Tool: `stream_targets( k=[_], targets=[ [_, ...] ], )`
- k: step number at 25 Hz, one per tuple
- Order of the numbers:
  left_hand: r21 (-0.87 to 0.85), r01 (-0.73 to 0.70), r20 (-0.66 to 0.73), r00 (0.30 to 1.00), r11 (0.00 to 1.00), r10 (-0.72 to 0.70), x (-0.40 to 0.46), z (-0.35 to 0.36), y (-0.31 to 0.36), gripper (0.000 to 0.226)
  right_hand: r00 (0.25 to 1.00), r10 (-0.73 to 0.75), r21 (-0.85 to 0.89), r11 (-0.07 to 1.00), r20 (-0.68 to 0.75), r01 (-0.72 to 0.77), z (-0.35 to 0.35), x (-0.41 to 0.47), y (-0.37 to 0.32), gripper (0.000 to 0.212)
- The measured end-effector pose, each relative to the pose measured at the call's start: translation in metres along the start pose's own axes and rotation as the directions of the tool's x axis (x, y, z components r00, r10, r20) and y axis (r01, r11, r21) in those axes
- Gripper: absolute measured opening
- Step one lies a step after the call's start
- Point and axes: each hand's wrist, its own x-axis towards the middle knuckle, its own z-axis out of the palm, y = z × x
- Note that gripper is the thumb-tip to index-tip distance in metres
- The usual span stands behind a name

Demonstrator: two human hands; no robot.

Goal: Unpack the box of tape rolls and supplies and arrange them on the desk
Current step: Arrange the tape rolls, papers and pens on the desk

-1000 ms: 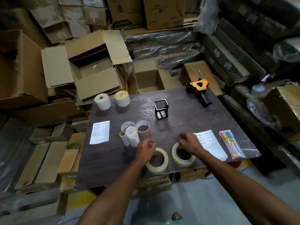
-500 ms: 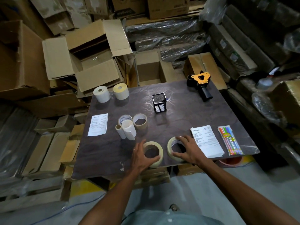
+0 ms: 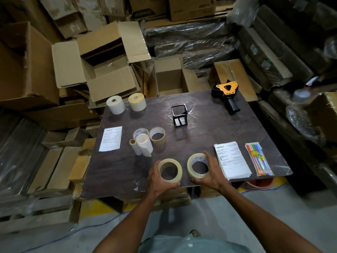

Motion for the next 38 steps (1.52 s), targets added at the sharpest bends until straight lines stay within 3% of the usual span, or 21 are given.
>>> stream_targets(
  k=[10,13,16,24,28,38],
  targets=[
    [-0.058,-0.062,-0.118,0.992,0.996,0.054,-0.003,0.006,0.005,0.104,0.998,0.029,0.047,0.999,-0.054,-0.026,-0.005,0.003,-0.007,0.130],
    [-0.075,-0.050,-0.146,0.989,0.996,0.038,-0.001,0.001,0.021,0.109,0.992,0.002,0.057,0.998,-0.126,0.005,-0.015,0.013,-0.010,0.125],
    [-0.051,-0.137,-0.203,0.971,0.989,0.124,0.006,-0.009,0.042,0.114,0.986,-0.029,0.095,0.995,-0.163,0.045,-0.032,0.027,-0.018,0.122],
    [-0.128,-0.404,-0.318,0.882,0.906,0.349,0.042,-0.036,0.117,0.069,0.954,-0.106,0.085,0.987,-0.280,0.135,-0.065,0.086,-0.050,0.119],
    [-0.103,-0.524,-0.352,0.814,0.845,0.462,0.081,-0.052,0.136,0.077,0.933,-0.126,0.073,0.985,-0.337,0.159,-0.082,0.123,-0.066,0.119],
    [-0.112,-0.408,-0.284,0.887,0.906,0.364,0.210,-0.102,0.145,0.110,0.928,-0.167,-0.015,0.985,-0.334,0.171,-0.105,0.236,-0.124,0.120]
  ],
)
